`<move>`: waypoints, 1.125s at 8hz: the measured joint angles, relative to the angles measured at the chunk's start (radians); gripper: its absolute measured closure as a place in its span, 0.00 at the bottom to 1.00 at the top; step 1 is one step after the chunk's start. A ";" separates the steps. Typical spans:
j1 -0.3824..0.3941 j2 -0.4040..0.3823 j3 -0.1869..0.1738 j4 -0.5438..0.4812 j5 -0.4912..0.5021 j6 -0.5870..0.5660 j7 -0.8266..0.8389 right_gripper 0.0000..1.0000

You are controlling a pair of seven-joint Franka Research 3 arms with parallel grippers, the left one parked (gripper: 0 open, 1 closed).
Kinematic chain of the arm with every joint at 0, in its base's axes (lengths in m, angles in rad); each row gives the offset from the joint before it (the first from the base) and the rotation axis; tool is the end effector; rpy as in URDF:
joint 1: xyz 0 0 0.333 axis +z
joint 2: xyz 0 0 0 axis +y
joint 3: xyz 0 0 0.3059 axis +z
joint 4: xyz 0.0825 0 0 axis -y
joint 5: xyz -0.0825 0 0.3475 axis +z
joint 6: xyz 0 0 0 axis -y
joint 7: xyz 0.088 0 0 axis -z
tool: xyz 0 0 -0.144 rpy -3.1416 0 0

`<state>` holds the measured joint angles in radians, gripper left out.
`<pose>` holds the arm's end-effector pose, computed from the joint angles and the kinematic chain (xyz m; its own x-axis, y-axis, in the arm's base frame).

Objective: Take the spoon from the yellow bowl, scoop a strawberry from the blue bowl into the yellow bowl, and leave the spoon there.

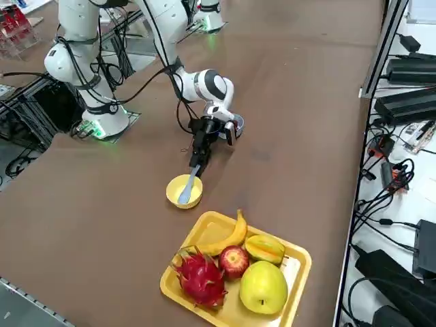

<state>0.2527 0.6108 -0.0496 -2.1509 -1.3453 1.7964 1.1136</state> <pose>0.4828 -0.0224 0.1283 0.9924 0.1050 -0.0635 0.0885 -0.2541 0.9631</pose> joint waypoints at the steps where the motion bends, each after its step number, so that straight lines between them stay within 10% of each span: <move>1: 0.000 0.000 0.000 0.000 0.000 0.000 0.000 0.18; 9: 0.002 0.001 0.000 0.011 -0.002 -0.016 0.001 0.34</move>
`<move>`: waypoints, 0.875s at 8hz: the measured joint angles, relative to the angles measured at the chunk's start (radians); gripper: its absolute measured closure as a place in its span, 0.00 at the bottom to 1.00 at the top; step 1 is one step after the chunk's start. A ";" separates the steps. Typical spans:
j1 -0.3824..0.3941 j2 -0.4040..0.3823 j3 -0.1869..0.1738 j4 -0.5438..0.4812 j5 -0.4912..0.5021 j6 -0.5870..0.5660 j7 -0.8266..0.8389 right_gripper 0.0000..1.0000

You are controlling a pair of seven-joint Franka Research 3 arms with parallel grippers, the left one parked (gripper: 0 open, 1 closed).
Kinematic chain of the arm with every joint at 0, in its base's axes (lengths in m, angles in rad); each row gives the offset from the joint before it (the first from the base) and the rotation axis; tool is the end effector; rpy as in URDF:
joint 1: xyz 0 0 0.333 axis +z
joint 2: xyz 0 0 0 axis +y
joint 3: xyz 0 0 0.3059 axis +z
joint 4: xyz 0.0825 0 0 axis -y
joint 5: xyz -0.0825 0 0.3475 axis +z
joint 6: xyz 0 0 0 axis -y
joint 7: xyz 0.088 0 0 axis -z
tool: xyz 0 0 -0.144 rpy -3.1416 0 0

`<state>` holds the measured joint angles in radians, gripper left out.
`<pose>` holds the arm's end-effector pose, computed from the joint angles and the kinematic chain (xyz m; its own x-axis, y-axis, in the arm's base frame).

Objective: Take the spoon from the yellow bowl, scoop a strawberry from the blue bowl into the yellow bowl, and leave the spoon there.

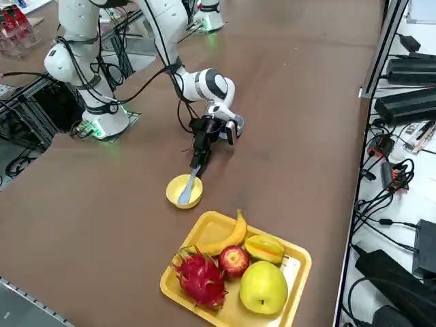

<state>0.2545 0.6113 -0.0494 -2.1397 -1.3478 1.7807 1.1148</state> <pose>0.4868 -0.0223 0.1323 0.9933 0.1027 -0.0535 0.0771 -0.2417 0.9673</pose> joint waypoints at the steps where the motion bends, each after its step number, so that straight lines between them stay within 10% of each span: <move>1: 0.000 0.000 0.000 0.003 0.000 -0.002 0.003 0.38; 7: 0.000 0.000 0.000 0.021 0.000 -0.031 0.006 0.52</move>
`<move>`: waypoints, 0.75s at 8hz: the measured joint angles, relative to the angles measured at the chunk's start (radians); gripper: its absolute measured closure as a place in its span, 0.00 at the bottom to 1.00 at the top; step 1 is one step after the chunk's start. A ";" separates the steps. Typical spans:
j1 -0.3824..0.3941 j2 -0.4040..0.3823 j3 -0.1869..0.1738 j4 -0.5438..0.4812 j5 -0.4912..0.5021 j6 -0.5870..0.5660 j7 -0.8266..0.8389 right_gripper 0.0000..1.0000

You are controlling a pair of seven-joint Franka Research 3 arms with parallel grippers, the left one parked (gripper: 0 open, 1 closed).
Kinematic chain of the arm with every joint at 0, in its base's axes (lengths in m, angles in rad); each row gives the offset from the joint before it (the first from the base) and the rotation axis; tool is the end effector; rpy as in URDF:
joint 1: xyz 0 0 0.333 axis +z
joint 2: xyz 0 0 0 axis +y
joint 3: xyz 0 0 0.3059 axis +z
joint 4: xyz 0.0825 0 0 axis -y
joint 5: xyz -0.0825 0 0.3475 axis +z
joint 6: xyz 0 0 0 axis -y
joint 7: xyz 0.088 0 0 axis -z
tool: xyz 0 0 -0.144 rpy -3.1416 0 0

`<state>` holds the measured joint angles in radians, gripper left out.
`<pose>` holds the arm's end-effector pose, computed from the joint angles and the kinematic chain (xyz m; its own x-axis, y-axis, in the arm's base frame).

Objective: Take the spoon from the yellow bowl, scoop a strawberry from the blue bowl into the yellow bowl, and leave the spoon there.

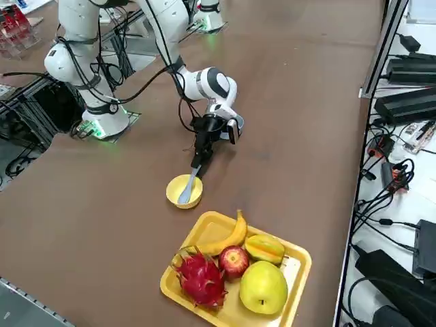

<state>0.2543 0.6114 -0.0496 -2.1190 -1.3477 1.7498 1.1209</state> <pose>0.4935 -0.0244 0.1404 0.9956 0.0885 -0.0303 0.0492 -0.2195 0.9744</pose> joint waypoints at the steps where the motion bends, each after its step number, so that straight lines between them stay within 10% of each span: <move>1: -0.001 0.000 0.000 0.000 0.000 -0.001 0.004 0.54; 6: -0.001 0.000 -0.002 0.000 0.000 -0.001 0.020 0.67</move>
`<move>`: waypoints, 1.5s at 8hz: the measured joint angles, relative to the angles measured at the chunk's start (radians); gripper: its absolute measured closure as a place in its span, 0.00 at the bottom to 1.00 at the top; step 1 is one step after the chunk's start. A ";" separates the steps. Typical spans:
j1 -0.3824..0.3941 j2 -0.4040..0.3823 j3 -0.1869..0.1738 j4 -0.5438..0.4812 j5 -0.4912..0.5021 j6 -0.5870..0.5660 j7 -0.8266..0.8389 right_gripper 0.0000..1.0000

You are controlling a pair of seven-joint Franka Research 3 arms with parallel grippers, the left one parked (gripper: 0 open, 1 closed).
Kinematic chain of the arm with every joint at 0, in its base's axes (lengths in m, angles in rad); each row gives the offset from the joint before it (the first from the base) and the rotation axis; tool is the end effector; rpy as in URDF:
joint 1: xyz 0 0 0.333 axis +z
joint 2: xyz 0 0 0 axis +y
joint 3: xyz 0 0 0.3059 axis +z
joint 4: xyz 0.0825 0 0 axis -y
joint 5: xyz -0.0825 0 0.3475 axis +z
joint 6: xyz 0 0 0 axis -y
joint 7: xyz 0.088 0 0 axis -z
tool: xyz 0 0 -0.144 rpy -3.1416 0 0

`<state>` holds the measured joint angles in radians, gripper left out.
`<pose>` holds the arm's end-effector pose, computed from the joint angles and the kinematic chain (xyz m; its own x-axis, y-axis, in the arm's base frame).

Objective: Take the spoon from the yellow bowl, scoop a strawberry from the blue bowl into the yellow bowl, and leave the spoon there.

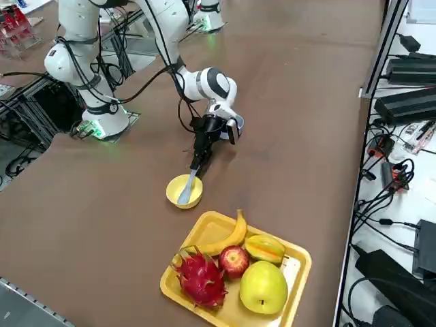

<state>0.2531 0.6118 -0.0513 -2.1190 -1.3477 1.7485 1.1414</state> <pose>0.4933 -0.0260 0.1405 0.9967 0.0809 -0.0107 0.0282 -0.2192 0.9753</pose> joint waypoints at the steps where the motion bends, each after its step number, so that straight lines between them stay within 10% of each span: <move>1: 0.000 0.000 0.000 0.000 0.000 0.000 0.001 0.72; 4: -0.001 0.000 -0.001 0.000 0.000 -0.002 0.003 0.90; 9: -0.003 -0.030 -0.010 0.055 0.004 -0.033 -0.081 0.90; 12: 0.008 -0.147 0.000 0.143 0.185 -0.057 -0.322 0.90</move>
<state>0.2607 0.4646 -0.0510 -1.9763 -1.1623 1.6914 0.8192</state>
